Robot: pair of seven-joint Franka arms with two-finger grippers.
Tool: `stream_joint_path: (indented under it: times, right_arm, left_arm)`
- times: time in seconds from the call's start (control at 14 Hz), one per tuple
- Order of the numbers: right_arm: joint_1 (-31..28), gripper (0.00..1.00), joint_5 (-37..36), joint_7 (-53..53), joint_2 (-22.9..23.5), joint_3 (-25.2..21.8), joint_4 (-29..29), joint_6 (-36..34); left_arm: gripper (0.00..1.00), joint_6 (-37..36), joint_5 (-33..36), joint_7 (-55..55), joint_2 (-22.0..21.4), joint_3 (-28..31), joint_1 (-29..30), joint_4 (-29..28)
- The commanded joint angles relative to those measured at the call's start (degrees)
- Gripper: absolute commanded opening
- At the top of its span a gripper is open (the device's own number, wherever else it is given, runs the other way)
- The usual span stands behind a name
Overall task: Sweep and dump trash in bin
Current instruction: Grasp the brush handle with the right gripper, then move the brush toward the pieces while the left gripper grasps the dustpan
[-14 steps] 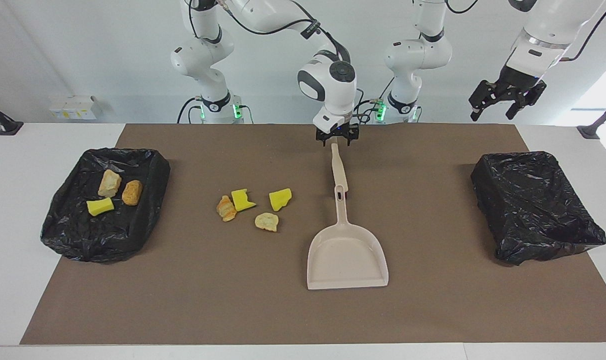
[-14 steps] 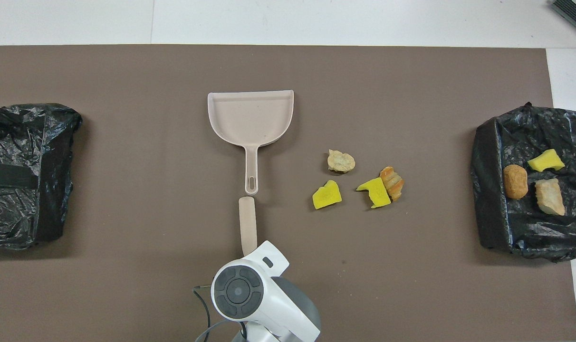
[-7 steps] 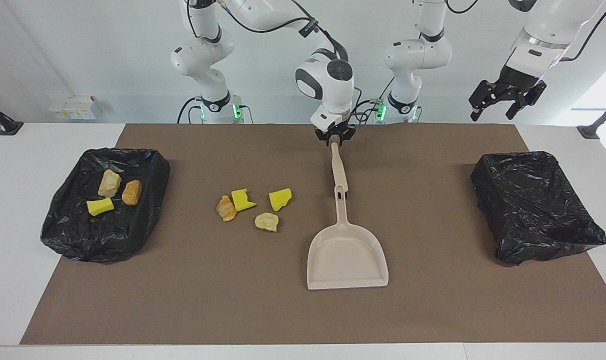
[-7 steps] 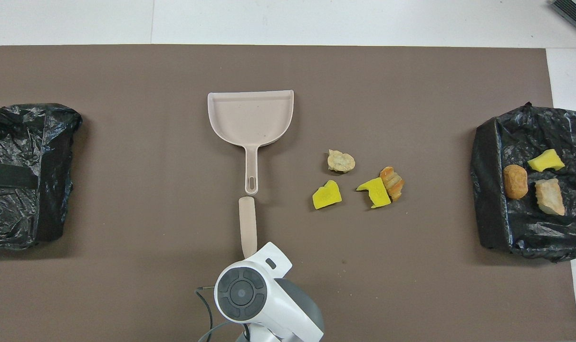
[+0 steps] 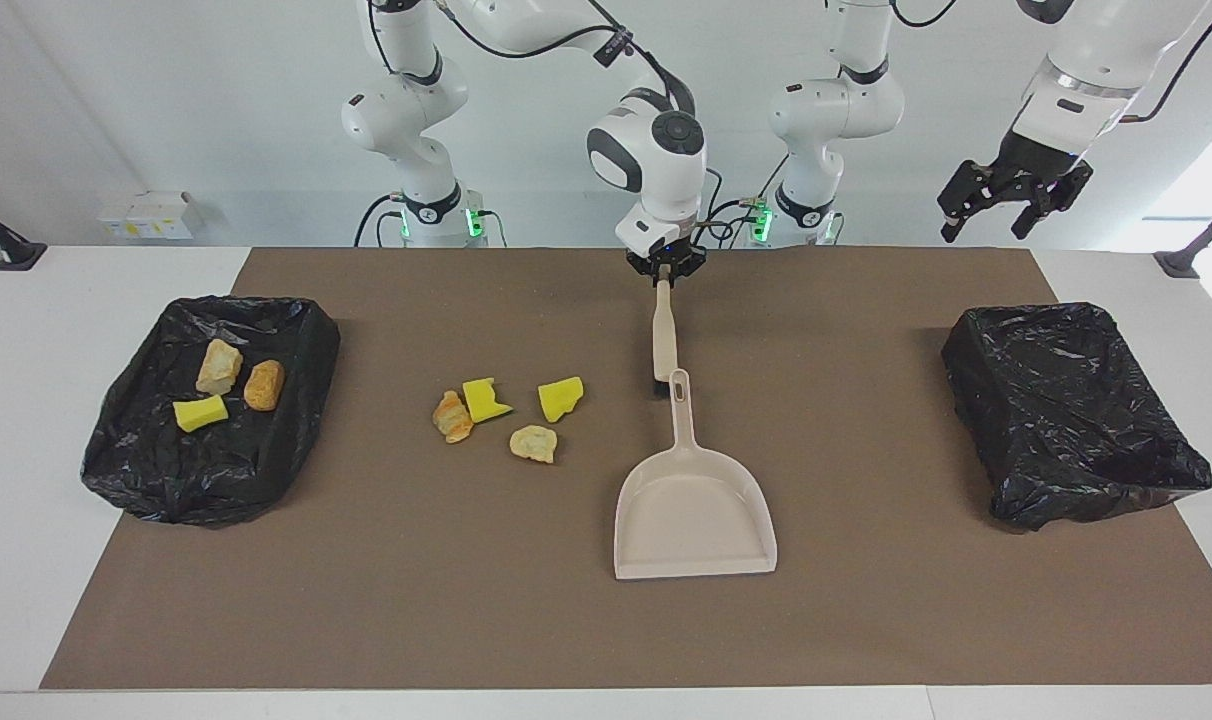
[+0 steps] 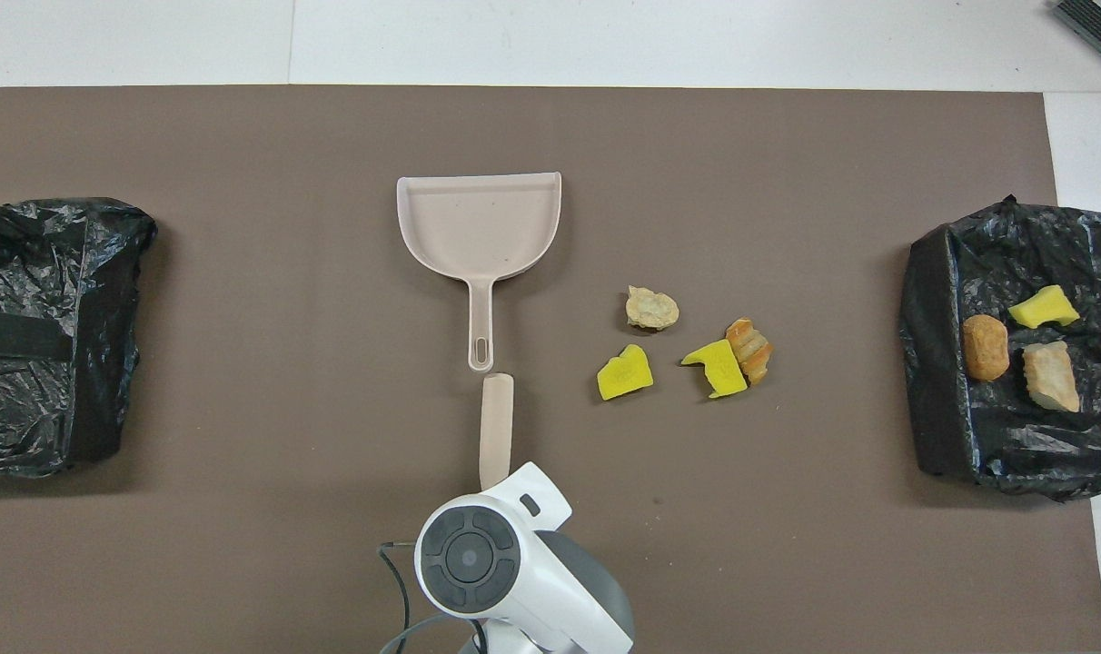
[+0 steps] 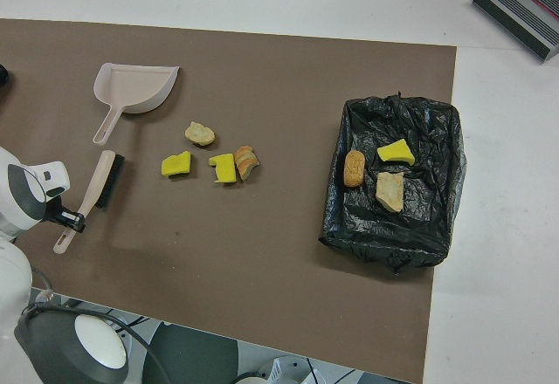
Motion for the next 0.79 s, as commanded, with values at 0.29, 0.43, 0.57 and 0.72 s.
stream_joint_path:
  times: [0.29,0.43,0.57,0.72]
  right_arm:
    - [-10.25,0.0,1.41,-0.99,-9.88,0.16,-0.47,-15.74]
    - [-14.46,0.0,1.23,-4.14,-10.33,-0.01,-0.21,-20.39]
    - [-18.77,0.0,1.06,-9.58,-11.47,-0.01,-0.12,-23.82]
    - [-21.41,0.0,-0.08,-13.38,-11.47,-0.19,0.4,-24.63]
  left_arm:
    - [1.0,-0.53,-0.32,-0.56,-0.41,-0.58,-0.7,0.21]
    - [1.0,1.83,-0.59,-0.82,0.29,-1.28,-2.1,-0.57]
    - [1.0,6.48,-0.59,-1.87,1.43,-1.29,-5.18,-2.59]
    - [1.0,10.52,-0.85,-5.45,4.93,-1.29,-8.59,-2.42]
